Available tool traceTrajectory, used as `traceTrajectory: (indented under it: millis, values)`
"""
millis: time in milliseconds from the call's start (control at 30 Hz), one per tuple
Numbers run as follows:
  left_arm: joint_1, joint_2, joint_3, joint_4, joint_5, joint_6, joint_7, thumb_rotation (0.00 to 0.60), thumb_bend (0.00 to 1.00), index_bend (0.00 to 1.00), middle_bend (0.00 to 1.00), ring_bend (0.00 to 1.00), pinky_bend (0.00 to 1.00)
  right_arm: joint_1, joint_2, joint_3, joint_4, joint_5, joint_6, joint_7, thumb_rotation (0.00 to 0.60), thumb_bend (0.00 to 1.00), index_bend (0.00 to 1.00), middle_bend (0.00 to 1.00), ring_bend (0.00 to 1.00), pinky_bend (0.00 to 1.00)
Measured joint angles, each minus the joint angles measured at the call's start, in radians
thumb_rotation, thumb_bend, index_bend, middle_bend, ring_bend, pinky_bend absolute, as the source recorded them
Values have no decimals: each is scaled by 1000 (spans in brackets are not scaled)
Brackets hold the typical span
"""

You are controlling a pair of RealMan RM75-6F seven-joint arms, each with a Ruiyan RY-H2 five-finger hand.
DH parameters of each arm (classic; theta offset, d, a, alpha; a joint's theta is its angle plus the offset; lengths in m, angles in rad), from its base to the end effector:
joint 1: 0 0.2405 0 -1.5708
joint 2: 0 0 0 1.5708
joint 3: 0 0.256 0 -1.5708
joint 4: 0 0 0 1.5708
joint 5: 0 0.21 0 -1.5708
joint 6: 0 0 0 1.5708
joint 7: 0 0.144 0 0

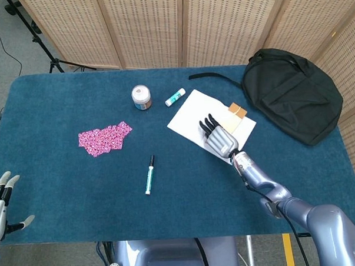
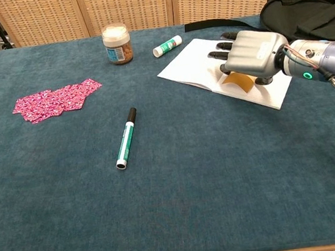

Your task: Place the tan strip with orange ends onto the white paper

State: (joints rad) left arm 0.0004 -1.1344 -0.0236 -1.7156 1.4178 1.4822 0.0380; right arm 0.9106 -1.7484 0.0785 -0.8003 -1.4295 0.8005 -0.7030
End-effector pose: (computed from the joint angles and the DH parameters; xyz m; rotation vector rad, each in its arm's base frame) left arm -0.3156 0.1469 0.1447 -1.2612 -1.0733 -0.8386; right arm -0.1755 -0.4195 -0.0454 2.0675 0.1264 0.3370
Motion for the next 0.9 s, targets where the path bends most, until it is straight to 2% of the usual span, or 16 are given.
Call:
traceTrajectory:
  millis: [400,500,667,900]
  values:
    - [-1,-2,-1,0,-2,0,3,600,0,0,0,0,0,0,-14,7,-22,12,12,-51,600,541,480,6,0,0]
    - [0,0,-1,0,-2,1,-2,600,0,0,0,0,0,0,-19,9,-20,20,11,-67,600,541,442,3,0,0]
    - [1,2,-1,1,-1,2,-7,600,0,0,0,0,0,-2,-20,14,-25,33,11,-84,600,540,322,0,0,0]
    - [2,5,1,-1,4,5,-12,600,0,0,0,0,0,-1,-11,19,-55,50,7,-119,600,534,318,0,0,0]
